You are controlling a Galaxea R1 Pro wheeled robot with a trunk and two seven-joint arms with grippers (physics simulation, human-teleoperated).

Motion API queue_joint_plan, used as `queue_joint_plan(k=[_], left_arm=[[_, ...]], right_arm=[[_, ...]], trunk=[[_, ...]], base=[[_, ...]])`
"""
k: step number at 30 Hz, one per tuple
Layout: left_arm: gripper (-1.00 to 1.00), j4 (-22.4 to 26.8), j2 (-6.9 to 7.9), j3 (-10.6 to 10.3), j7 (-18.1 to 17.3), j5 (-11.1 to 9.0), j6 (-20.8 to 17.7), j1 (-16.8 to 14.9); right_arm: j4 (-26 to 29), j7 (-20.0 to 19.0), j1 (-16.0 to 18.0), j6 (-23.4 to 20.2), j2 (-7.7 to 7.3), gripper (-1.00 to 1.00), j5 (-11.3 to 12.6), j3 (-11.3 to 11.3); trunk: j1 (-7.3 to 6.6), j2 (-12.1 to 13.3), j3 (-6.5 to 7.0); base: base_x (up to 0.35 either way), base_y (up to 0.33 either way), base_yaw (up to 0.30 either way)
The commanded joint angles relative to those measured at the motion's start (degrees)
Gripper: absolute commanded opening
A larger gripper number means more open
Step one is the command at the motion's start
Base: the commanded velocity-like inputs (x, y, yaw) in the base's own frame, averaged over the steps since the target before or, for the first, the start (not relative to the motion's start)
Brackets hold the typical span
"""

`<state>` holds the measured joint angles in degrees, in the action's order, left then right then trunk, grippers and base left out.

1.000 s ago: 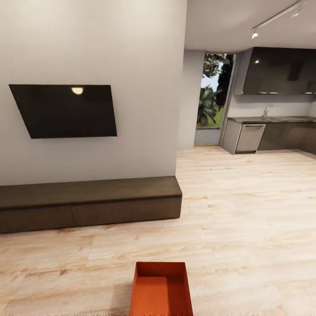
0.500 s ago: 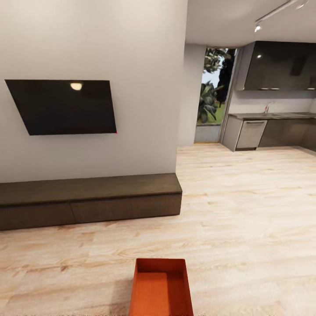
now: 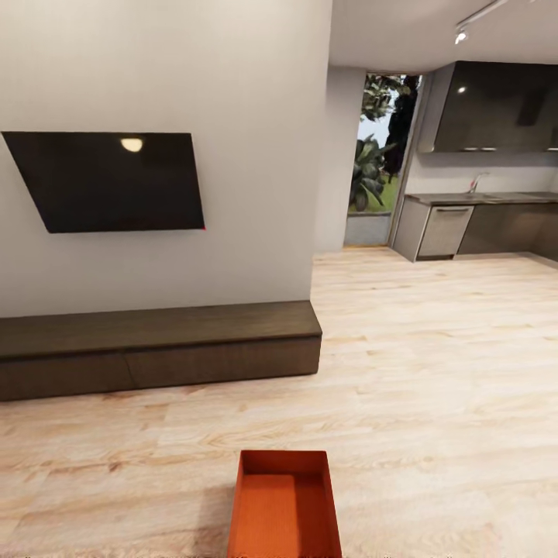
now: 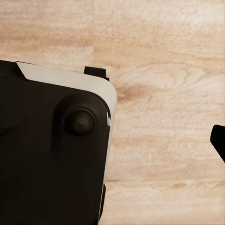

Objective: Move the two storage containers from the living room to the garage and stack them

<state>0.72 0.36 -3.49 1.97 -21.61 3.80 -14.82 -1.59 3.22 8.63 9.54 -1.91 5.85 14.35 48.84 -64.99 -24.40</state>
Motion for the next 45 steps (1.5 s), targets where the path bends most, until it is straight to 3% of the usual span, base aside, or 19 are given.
queue_joint_plan(k=[1, 16, 45], left_arm=[[1.0, -0.02, -0.02, -0.35, 0.14, -0.35, 0.15, -0.03], [1.0, -0.47, -1.2, -0.13, -0.52, -0.82, 0.0, -0.03], [1.0, -0.63, -0.62, -0.21, -0.12, -1.15, 0.14, -0.03]], right_arm=[[-0.17, 0.03, 0.07, 0.36, -0.01, 1.0, 0.67, 0.43], [-0.17, 0.03, 0.07, 0.32, -0.03, 1.0, 0.73, 0.26], [-0.17, -0.01, 0.07, 0.37, -0.02, 1.0, 0.45, 0.86]], trunk=[[0.0, -0.04, -0.15], [0.0, -0.04, -1.54], [0.0, -0.04, -4.22]], base=[[0.0, 0.0, 0.0], [0.0, 0.0, 0.0], [0.0, -0.019, 0.0]])
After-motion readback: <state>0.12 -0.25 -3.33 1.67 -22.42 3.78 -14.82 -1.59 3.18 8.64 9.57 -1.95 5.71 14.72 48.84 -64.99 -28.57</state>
